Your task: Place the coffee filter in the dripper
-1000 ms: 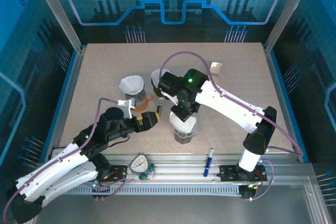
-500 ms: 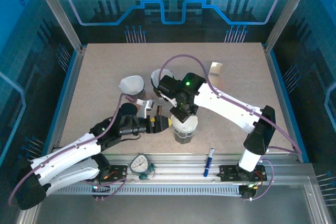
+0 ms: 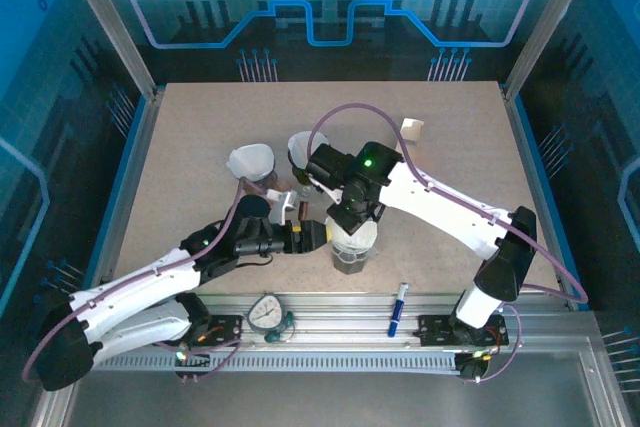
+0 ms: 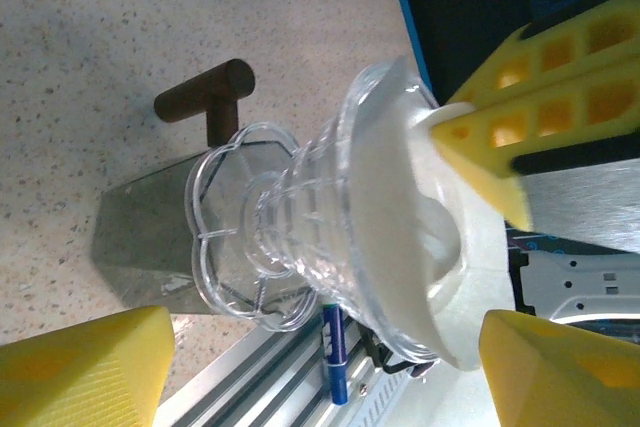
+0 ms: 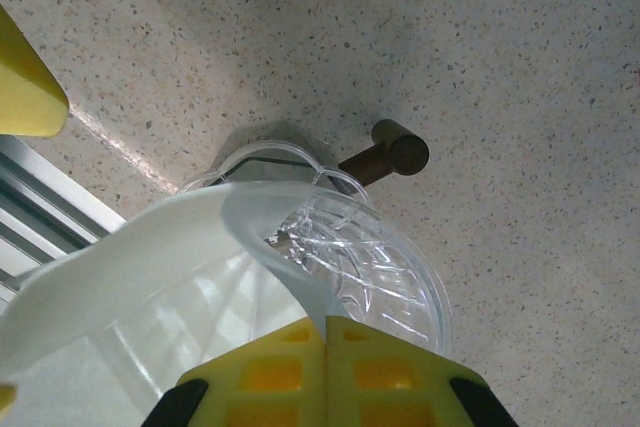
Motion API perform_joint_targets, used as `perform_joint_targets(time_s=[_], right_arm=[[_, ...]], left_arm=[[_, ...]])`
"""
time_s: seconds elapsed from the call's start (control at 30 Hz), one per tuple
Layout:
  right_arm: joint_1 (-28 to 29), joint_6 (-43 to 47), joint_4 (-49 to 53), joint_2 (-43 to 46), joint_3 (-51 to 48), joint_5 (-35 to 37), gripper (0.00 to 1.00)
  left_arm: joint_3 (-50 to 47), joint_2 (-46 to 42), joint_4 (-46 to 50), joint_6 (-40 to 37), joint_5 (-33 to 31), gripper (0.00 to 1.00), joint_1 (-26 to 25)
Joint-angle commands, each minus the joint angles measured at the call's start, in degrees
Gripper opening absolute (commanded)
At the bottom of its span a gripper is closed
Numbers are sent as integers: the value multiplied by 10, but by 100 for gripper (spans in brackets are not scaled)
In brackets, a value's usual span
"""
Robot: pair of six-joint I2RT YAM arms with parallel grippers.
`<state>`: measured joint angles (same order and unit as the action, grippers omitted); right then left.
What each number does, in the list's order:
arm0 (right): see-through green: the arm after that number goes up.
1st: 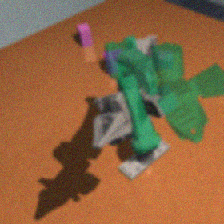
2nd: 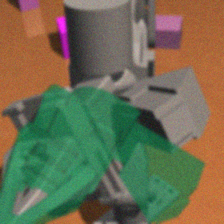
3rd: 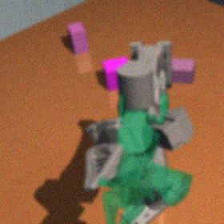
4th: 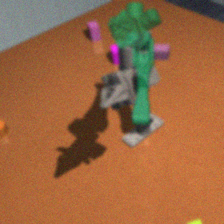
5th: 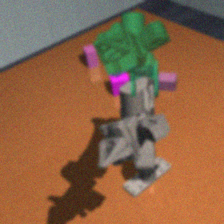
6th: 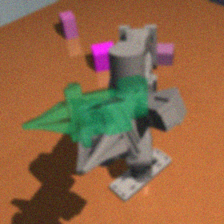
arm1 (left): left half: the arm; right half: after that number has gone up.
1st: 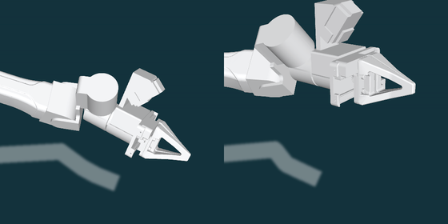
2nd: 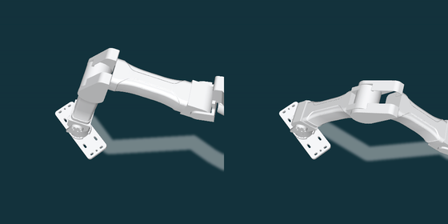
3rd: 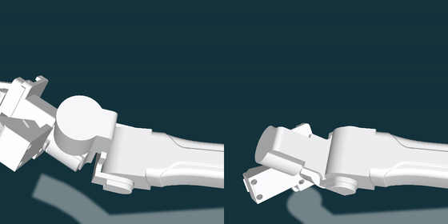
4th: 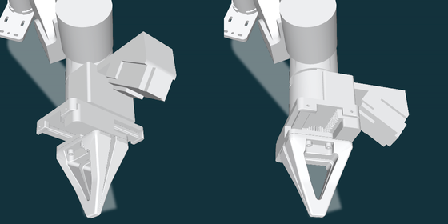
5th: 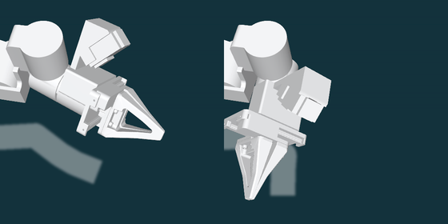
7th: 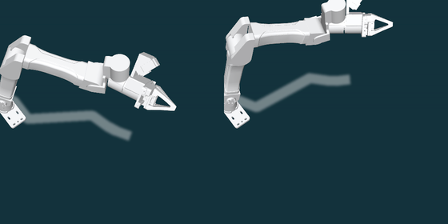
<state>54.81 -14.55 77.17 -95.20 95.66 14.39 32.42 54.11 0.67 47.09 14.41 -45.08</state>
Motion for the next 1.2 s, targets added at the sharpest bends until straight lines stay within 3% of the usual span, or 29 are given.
perform_joint_targets(time_s=[0.0, 0.3, 0.5, 0.83, 0.97, 1.17], right_arm=[[7, -9, -13, 16, -18, -7, 4], [5, -12, -33, 23, -32, -16, 4], [4, -15, -36, 26, -35, -21, 4], [0, -22, -51, 46, -44, -15, 6], [-7, -26, -57, 64, -51, -12, 17], [-17, -31, -75, 107, -71, -2, 50]], left_arm=[[8, -29, -24, -1, -7, 82, -4], [23, 9, -23, -5, -2, 72, -5], [26, 26, -24, -6, -4, 70, -6], [25, 31, -19, -4, -4, 56, -6], [25, 33, -18, -5, -4, 55, -6], [23, 37, -21, -3, -3, 55, -6]])
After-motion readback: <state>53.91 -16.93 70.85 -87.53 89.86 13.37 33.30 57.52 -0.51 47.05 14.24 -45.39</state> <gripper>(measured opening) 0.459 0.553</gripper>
